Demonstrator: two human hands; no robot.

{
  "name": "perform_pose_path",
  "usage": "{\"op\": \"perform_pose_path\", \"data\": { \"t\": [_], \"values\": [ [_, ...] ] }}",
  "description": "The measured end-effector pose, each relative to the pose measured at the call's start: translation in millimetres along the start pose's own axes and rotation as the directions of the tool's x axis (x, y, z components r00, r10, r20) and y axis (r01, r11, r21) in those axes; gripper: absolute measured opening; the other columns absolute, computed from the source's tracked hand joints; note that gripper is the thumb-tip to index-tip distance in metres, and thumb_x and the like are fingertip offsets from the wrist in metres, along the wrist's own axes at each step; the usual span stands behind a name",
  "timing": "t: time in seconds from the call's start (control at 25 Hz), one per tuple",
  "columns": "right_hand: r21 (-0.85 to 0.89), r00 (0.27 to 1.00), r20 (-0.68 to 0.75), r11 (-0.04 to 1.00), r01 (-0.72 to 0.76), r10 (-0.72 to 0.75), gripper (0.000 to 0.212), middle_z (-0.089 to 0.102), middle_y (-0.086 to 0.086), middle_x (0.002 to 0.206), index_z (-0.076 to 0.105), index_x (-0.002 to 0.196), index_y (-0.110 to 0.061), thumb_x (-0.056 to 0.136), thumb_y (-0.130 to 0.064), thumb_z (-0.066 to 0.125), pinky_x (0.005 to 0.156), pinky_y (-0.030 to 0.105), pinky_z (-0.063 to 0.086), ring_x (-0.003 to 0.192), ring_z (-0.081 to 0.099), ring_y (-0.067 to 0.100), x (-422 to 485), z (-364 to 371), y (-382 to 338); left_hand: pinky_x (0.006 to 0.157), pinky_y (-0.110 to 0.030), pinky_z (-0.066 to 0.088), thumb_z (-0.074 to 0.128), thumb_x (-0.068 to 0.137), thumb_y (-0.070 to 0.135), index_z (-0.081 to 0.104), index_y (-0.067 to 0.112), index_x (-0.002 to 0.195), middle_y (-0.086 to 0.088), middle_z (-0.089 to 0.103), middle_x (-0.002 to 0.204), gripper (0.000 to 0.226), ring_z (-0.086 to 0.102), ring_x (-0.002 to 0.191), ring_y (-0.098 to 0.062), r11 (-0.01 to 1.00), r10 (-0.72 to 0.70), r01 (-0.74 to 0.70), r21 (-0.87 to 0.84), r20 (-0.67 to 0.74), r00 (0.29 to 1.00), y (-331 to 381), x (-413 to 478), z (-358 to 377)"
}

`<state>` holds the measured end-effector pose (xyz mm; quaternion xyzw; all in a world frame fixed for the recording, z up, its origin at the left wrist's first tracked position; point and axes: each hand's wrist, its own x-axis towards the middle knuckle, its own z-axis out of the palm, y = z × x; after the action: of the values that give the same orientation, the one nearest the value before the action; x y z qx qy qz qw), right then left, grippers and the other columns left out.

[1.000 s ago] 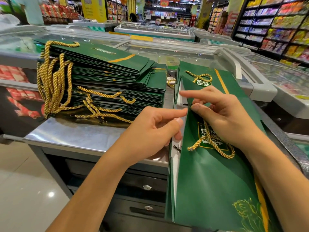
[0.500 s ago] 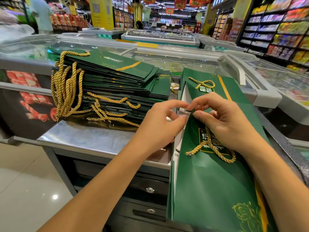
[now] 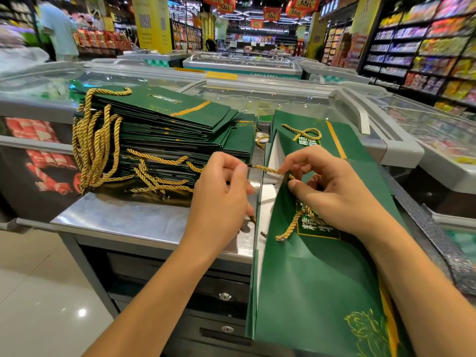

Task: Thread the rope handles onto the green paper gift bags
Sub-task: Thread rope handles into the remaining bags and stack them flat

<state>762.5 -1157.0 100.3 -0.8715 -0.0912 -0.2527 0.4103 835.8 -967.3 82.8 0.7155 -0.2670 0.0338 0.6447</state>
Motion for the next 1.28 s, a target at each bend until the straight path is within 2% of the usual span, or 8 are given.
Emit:
{"op": "perform_pose_path", "data": {
  "t": [0.16,0.28,0.48,0.64,0.76,0.88,1.16,1.28],
  "values": [
    [-0.005,1.000,0.016,1.000,-0.005,0.005,0.048,0.052,0.009,0.100,0.067,0.101,-0.032,0.086,0.013,0.064,0.063,0.024,0.040,0.087,0.051,0.016,-1.2,-0.5,-2.5,0.066,-0.043,0.058,0.056,0.100,0.039,0.058,0.016,0.090,-0.002,0.073,0.076,0.026,0.069,0.065,-0.017,0.995,-0.049,0.043,0.092,0.072,0.996,-1.0,-2.2,-3.5],
    [-0.045,1.000,0.026,0.999,0.012,-0.011,0.051,0.053,0.010,0.103,0.067,0.105,-0.032,0.085,0.014,0.061,0.064,0.021,0.041,0.087,0.052,0.017,-1.5,1.1,-3.1,0.078,-0.047,0.060,0.074,0.082,0.052,0.064,0.019,0.097,-0.004,0.075,0.082,0.037,0.071,0.078,-0.023,0.987,-0.151,0.135,0.087,0.207,0.967,4.2,-2.9,-2.1],
    [-0.011,0.995,-0.089,0.999,-0.051,0.050,0.051,0.059,0.005,0.097,0.065,0.113,-0.026,0.082,0.014,0.059,0.065,0.027,0.045,0.083,0.056,0.022,1.0,-0.6,0.7,0.065,-0.042,0.058,0.085,0.079,0.025,0.066,0.018,0.110,-0.009,0.075,0.084,0.037,0.066,0.068,-0.016,0.982,-0.189,0.183,0.049,0.264,0.946,1.3,-0.3,-5.5],
    [-0.131,0.957,-0.282,0.986,-0.106,0.065,0.023,0.071,-0.003,0.089,0.075,0.094,-0.020,0.084,0.000,0.072,0.068,0.025,0.051,0.074,0.063,0.014,0.7,-2.1,3.1,0.053,-0.030,0.055,0.085,0.080,0.027,0.070,0.018,0.106,-0.009,0.075,0.082,0.031,0.069,0.070,-0.014,0.963,-0.265,0.268,0.032,0.284,0.921,3.4,-0.1,-4.5],
    [-0.304,0.963,-0.252,0.937,-0.171,0.094,0.014,0.069,-0.009,0.083,0.076,0.096,-0.025,0.086,-0.015,0.078,0.062,0.012,0.043,0.067,0.059,0.006,1.1,-7.4,-1.8,0.054,-0.032,0.056,0.086,0.079,0.030,0.071,0.015,0.096,-0.011,0.074,0.079,0.027,0.069,0.069,-0.016,0.966,-0.259,0.246,0.080,0.276,0.926,1.3,-0.4,-4.0],
    [-0.364,0.969,-0.150,0.901,-0.237,0.194,0.006,0.071,-0.010,0.080,0.077,0.094,-0.027,0.088,-0.025,0.078,0.064,0.021,0.048,0.069,0.064,0.008,-4.8,-26.2,-11.3,0.053,-0.037,0.057,0.084,0.081,0.027,0.070,0.014,0.094,-0.015,0.072,0.081,0.023,0.067,0.068,-0.018,0.958,-0.283,0.282,0.039,0.263,0.923,1.4,-1.6,-4.9],
    [0.023,0.940,-0.181,0.957,-0.290,0.289,0.006,0.068,0.017,0.073,0.077,0.083,-0.016,0.082,-0.014,0.083,0.064,0.032,0.043,0.064,0.053,0.017,-37.4,-30.2,1.4,0.064,-0.033,0.054,0.084,0.080,0.030,0.071,0.018,0.091,-0.005,0.074,0.071,0.020,0.068,0.065,-0.014,0.985,-0.159,0.140,0.104,0.217,0.963,-5.3,-2.4,-6.4],
    [0.050,0.942,-0.226,0.969,-0.243,0.248,0.011,0.061,0.011,0.070,0.072,0.087,-0.010,0.085,-0.001,0.077,0.062,0.026,0.044,0.064,0.050,0.017,-36.9,-30.9,5.2,0.063,-0.038,0.057,0.084,0.080,0.033,0.073,0.021,0.091,-0.004,0.074,0.072,0.020,0.068,0.065,-0.014,0.984,-0.168,0.151,0.095,0.211,0.963,-5.3,-3.4,-5.7]
  ]
}}
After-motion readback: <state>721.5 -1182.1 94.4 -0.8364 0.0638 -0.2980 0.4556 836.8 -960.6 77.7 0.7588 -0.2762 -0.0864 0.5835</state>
